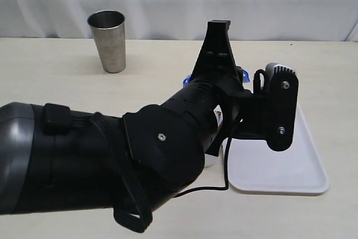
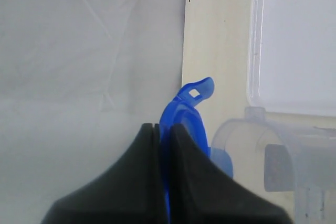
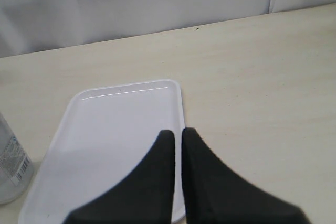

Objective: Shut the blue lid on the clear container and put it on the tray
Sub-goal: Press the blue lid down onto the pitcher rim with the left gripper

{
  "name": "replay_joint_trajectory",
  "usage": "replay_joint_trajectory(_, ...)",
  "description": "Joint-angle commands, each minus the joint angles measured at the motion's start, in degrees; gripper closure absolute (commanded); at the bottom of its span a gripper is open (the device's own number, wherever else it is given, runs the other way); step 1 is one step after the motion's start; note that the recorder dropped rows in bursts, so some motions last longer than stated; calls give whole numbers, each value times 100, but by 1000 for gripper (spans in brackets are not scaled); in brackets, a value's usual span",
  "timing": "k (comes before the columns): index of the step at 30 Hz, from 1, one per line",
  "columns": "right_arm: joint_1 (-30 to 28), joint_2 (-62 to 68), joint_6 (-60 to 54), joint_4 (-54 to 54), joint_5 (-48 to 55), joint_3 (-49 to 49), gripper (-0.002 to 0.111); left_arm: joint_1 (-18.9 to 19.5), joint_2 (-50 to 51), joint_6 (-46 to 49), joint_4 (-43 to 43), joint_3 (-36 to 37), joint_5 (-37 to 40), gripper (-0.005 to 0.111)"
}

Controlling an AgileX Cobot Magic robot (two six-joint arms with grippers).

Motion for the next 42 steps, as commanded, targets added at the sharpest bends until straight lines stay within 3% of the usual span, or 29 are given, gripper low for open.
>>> replay_joint_trajectory(1, -5, -30, 8, 2, -23, 10, 104, -11, -54, -80, -106, 35, -56, 107)
replay_joint_trajectory(23, -5, -30, 8, 2, -23, 10, 104, -11, -54, -186, -445, 447, -337, 107)
replay_joint_trajectory(30, -5, -30, 8, 2, -23, 10, 104, -11, -54, -196, -459, 447, -780, 107)
replay_joint_trajectory(42, -5, -30, 8, 2, -23, 10, 104, -11, -54, -200, -712, 447, -576, 107)
